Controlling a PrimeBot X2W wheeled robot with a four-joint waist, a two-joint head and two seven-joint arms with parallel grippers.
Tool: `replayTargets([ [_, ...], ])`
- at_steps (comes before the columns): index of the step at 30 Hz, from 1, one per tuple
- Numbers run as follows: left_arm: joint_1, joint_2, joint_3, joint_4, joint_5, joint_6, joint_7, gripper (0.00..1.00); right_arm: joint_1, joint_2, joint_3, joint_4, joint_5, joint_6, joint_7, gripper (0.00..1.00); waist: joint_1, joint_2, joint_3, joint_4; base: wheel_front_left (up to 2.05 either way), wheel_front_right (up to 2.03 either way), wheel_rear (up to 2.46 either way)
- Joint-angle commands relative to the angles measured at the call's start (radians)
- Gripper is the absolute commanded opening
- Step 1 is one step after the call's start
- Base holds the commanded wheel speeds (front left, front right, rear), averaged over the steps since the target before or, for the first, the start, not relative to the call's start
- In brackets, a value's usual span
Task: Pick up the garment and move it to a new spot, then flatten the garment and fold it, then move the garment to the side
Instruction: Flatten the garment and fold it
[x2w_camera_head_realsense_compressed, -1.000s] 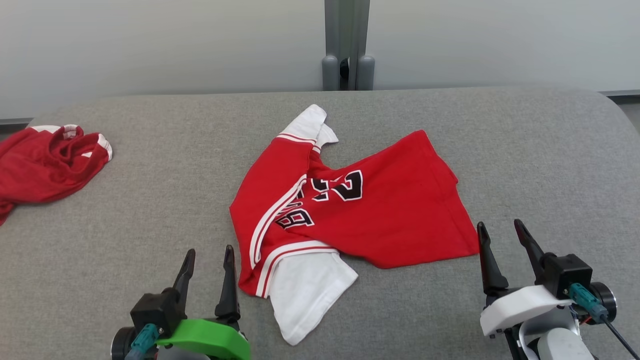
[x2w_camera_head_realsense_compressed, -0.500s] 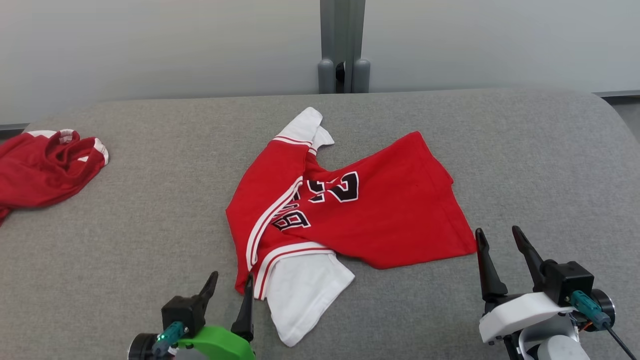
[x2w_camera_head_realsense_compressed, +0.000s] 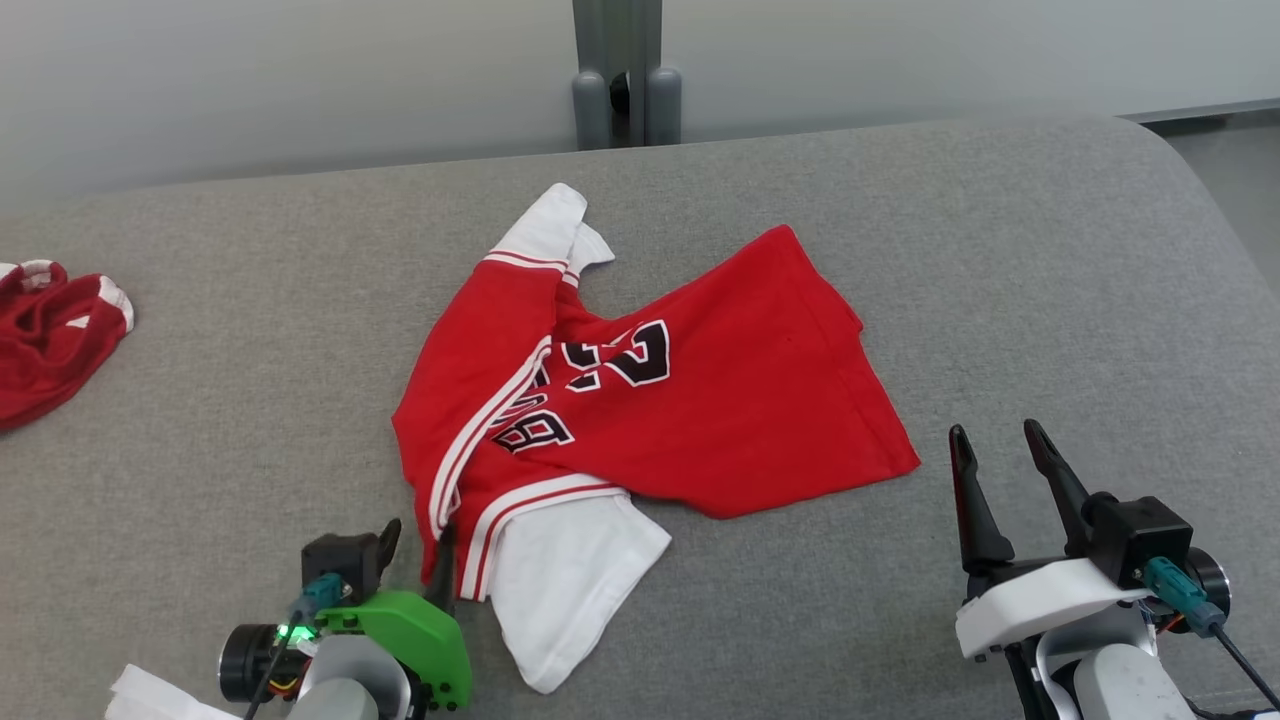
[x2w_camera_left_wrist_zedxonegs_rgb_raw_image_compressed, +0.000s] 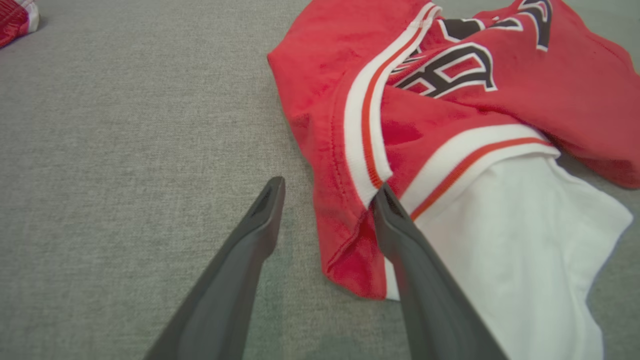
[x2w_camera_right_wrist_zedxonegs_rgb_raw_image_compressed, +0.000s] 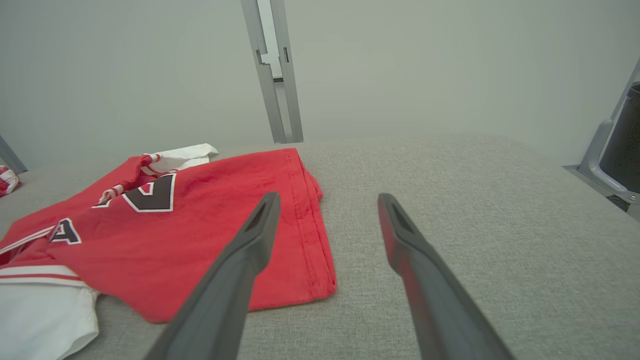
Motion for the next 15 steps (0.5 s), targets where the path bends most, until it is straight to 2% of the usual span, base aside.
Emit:
replayTargets([
  [1,-0.027,0.009,0.008,0.018,-0.009,-0.004,-0.014,0.0,-0.008,-0.002,-0.002,-0.006,-0.003,-0.001,-0.005,1.0,0.0,0.0,0.021,-0.021,0.0,0.0,0.0],
  [8,-0.119,0.04,0.041,0.064,0.002,-0.003,-0.071,0.0,-0.015,-0.002,-0.01,-0.021,-0.006,-0.001,-0.009,1.0,0.0,0.0,0.043,-0.038,0.0,0.0,0.0],
  [15,-0.266,0.102,0.064,0.095,0.036,-0.011,-0.083,0.0,-0.038,-0.002,-0.009,-0.038,-0.008,-0.001,-0.008,1.0,0.0,0.0,0.084,-0.05,0.0,0.0,0.0],
])
